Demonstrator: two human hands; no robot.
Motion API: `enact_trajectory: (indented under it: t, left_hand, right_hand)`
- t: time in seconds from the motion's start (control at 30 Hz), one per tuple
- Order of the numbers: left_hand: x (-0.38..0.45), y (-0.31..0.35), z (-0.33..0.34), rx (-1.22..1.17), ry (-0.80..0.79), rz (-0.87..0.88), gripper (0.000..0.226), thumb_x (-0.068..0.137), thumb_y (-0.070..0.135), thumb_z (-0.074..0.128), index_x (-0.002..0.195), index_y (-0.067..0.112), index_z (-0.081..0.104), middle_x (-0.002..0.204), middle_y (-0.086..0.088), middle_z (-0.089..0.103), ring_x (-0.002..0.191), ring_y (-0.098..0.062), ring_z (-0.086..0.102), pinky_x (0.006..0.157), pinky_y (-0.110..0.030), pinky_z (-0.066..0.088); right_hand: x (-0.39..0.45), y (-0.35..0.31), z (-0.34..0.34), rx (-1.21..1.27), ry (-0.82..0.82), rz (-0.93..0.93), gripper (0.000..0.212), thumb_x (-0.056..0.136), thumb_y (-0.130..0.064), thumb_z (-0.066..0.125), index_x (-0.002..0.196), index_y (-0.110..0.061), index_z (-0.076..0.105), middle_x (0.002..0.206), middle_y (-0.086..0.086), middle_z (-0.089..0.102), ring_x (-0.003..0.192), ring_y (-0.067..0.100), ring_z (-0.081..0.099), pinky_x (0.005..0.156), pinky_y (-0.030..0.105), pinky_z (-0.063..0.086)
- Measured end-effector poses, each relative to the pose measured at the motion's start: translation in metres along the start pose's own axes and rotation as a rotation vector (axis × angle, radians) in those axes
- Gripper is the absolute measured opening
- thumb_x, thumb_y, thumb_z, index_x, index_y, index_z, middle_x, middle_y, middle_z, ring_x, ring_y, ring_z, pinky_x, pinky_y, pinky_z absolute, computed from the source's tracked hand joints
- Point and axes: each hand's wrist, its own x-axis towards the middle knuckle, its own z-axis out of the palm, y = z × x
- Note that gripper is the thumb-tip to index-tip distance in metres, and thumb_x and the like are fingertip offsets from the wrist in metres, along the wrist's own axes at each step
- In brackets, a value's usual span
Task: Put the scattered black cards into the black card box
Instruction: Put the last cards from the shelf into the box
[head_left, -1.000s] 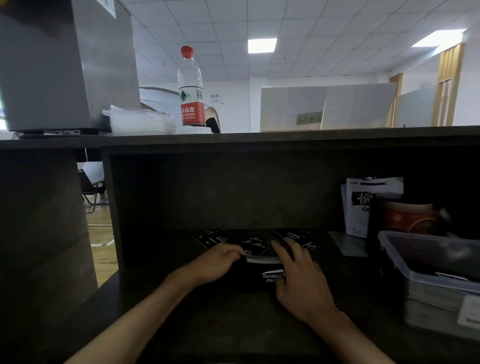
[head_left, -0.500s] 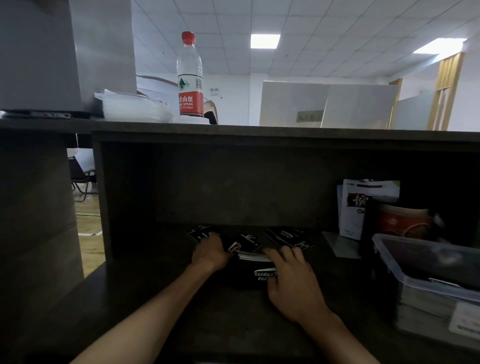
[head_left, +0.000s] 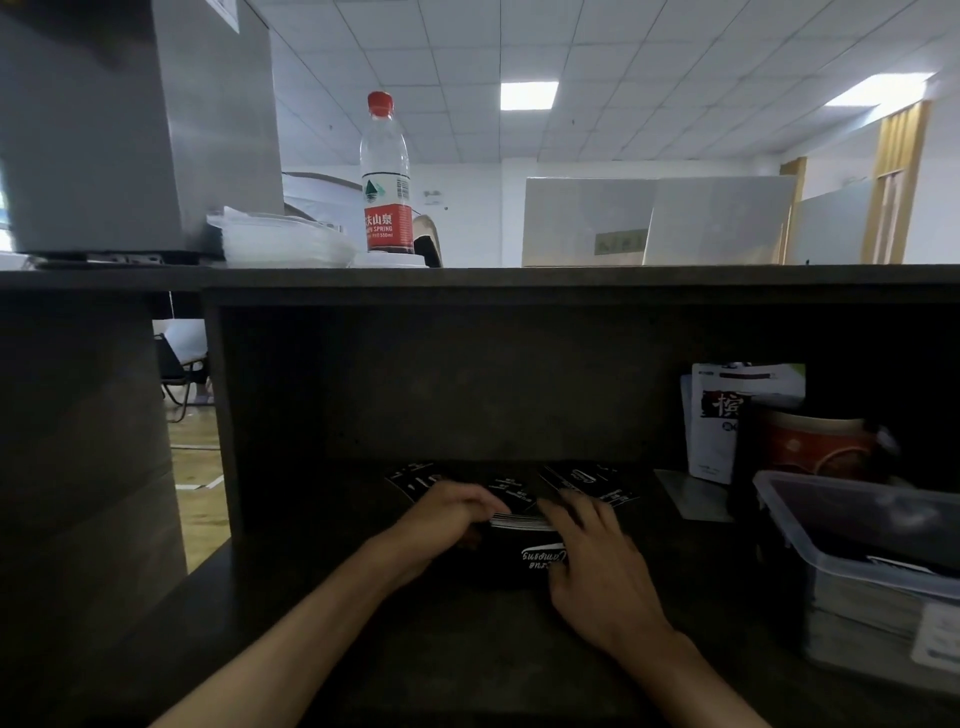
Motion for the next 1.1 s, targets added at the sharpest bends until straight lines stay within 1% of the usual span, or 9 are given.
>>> enact_trajectory:
  t: [0.13, 0.2, 0.33, 0.47, 0.57, 0.77, 0.87, 1.0, 1.1]
  left_hand:
    - [0.023, -0.009, 0.002, 0.028, 0.237, -0.053, 0.020, 0.097, 0.015, 0.050, 0.092, 0.016, 0.070, 0.098, -0.007, 0.072, 0.087, -0.017, 0.068, 0.080, -0.030, 0.052]
    - [0.037, -0.018, -0.004, 0.380, 0.370, -0.056, 0.013, 0.092, 0.032, 0.061, 0.093, 0.020, 0.067, 0.104, -0.005, 0.070, 0.100, -0.022, 0.066, 0.091, -0.035, 0.051]
    - [0.045, -0.031, -0.004, 0.892, 0.352, -0.188, 0.050, 0.081, 0.059, 0.064, 0.117, 0.025, 0.062, 0.131, -0.007, 0.055, 0.122, -0.028, 0.051, 0.100, -0.039, 0.043]
    - [0.046, -0.036, -0.001, 0.827, 0.438, -0.073, 0.049, 0.080, 0.046, 0.072, 0.118, 0.020, 0.058, 0.127, -0.008, 0.056, 0.118, -0.028, 0.054, 0.098, -0.038, 0.045]
    - [0.041, -0.031, -0.005, 0.502, 0.481, 0.063, 0.020, 0.085, 0.018, 0.070, 0.102, 0.019, 0.062, 0.107, -0.003, 0.068, 0.106, -0.023, 0.064, 0.092, -0.036, 0.050]
    - [0.014, -0.020, -0.007, 0.193, 0.233, 0.210, 0.027, 0.093, 0.006, 0.060, 0.086, 0.029, 0.072, 0.093, 0.007, 0.073, 0.093, -0.004, 0.067, 0.087, -0.026, 0.054]
    - [-0.001, -0.010, 0.009, 0.010, 0.143, 0.130, 0.032, 0.099, 0.016, 0.051, 0.087, 0.034, 0.074, 0.096, 0.011, 0.073, 0.091, -0.001, 0.068, 0.073, -0.015, 0.051]
    - [0.004, -0.002, 0.051, -0.191, 0.124, -0.111, 0.024, 0.099, 0.037, 0.044, 0.113, 0.030, 0.064, 0.108, -0.001, 0.066, 0.093, -0.014, 0.067, 0.071, -0.025, 0.054]
    - [0.021, -0.001, 0.055, -0.213, 0.137, -0.162, 0.024, 0.100, 0.028, 0.045, 0.117, 0.024, 0.063, 0.110, -0.002, 0.065, 0.096, -0.015, 0.065, 0.071, -0.025, 0.052]
  right_hand:
    - [0.002, 0.003, 0.002, 0.005, -0.008, -0.005, 0.060, 0.091, -0.026, 0.052, 0.147, -0.036, 0.032, 0.141, -0.010, 0.033, 0.135, 0.011, 0.023, 0.108, 0.036, 0.038]
    - [0.003, 0.003, 0.003, 0.001, -0.006, -0.006, 0.059, 0.091, -0.028, 0.052, 0.146, -0.036, 0.033, 0.138, -0.010, 0.034, 0.132, 0.011, 0.025, 0.106, 0.036, 0.039]
    - [0.004, 0.004, 0.004, -0.003, -0.011, -0.007, 0.058, 0.090, -0.031, 0.052, 0.145, -0.037, 0.032, 0.136, -0.010, 0.034, 0.130, 0.011, 0.027, 0.104, 0.036, 0.040]
    - [0.003, 0.003, 0.003, -0.022, -0.007, -0.003, 0.058, 0.090, -0.031, 0.050, 0.145, -0.037, 0.032, 0.136, -0.010, 0.035, 0.129, 0.012, 0.027, 0.103, 0.036, 0.041]
    - [0.003, 0.002, 0.002, -0.024, -0.010, 0.004, 0.058, 0.090, -0.032, 0.051, 0.145, -0.036, 0.031, 0.138, -0.009, 0.034, 0.130, 0.012, 0.027, 0.104, 0.036, 0.041]
    - [0.003, -0.002, -0.002, 0.045, -0.024, 0.064, 0.092, 0.089, -0.029, 0.060, 0.156, -0.035, -0.003, 0.159, -0.007, 0.005, 0.146, 0.014, 0.011, 0.117, 0.042, 0.030]
    - [0.001, -0.002, -0.001, 0.000, -0.020, 0.023, 0.078, 0.090, -0.026, 0.055, 0.155, -0.033, 0.013, 0.158, -0.005, 0.013, 0.146, 0.015, 0.007, 0.119, 0.040, 0.026]
    - [0.001, 0.000, 0.001, -0.019, -0.026, 0.037, 0.063, 0.092, -0.028, 0.053, 0.149, -0.031, 0.027, 0.144, -0.005, 0.029, 0.139, 0.015, 0.018, 0.114, 0.038, 0.031]
    - [0.002, 0.001, 0.001, -0.026, -0.033, 0.064, 0.064, 0.092, -0.031, 0.053, 0.149, -0.031, 0.026, 0.142, -0.004, 0.028, 0.135, 0.015, 0.021, 0.111, 0.039, 0.034]
